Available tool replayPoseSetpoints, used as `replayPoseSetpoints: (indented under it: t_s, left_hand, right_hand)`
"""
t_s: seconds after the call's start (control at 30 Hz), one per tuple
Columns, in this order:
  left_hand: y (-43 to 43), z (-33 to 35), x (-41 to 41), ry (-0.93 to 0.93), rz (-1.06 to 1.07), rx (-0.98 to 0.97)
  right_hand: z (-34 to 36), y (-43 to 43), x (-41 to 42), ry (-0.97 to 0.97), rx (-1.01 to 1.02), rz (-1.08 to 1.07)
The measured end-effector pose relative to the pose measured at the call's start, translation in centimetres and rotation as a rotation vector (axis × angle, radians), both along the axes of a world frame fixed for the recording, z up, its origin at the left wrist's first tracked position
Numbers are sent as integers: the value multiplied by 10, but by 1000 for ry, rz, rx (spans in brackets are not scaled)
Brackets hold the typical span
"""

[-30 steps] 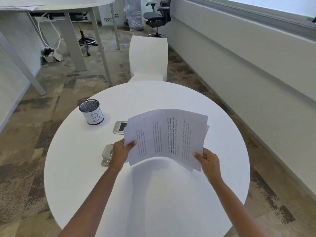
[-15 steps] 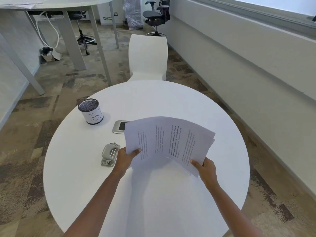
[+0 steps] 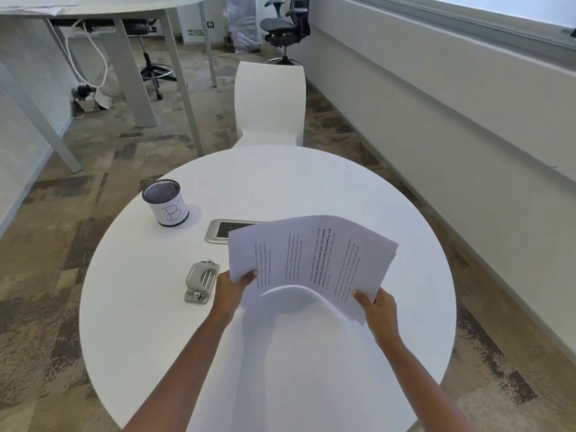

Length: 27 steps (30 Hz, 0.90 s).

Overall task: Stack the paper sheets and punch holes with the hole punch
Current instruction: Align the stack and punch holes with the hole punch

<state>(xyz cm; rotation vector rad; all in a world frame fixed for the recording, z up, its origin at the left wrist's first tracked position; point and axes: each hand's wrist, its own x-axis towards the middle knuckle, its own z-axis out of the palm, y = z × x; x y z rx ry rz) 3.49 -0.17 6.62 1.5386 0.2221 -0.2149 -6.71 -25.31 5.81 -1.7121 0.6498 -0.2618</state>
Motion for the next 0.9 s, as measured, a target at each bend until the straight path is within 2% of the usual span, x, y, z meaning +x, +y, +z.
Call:
replayPoseSetpoints:
  t_s: [0.5, 0.9]
  left_hand:
    - [-4, 7, -2, -31, -31, -72]
    - [1, 6, -3, -77, -30, -53]
  right_hand:
    - [0, -7, 0, -82, 127, -6]
    - [7, -14, 1, -133, 117, -97]
